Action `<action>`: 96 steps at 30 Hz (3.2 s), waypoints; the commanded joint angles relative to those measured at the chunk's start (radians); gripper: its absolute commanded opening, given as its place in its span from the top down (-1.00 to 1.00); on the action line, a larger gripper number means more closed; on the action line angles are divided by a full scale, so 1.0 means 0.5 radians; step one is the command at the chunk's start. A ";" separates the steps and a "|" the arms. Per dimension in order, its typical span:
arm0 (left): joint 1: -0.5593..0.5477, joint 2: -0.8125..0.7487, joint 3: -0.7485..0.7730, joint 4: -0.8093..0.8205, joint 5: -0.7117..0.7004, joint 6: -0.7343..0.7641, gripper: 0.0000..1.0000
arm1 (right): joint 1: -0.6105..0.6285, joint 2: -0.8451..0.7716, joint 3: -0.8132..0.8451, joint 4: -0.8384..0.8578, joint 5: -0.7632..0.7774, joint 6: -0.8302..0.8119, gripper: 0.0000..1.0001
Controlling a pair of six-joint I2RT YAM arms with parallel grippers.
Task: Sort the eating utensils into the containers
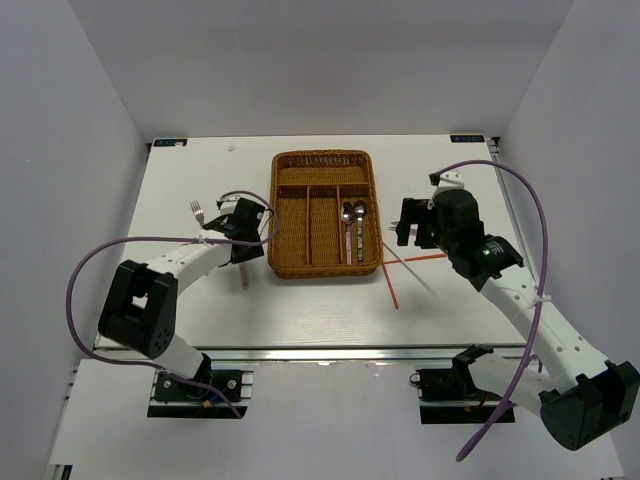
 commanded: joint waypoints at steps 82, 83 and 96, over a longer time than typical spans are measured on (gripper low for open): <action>0.538 0.147 0.724 -0.138 0.306 0.151 -0.77 | -0.004 0.018 -0.006 0.074 -0.101 -0.100 -0.79; 0.597 0.175 0.715 -0.144 0.355 0.163 -0.75 | -0.004 0.021 -0.009 0.080 -0.110 -0.103 -0.79; 0.797 0.577 0.665 -0.129 0.490 0.157 -0.25 | -0.004 0.049 -0.024 0.101 -0.186 -0.119 -0.79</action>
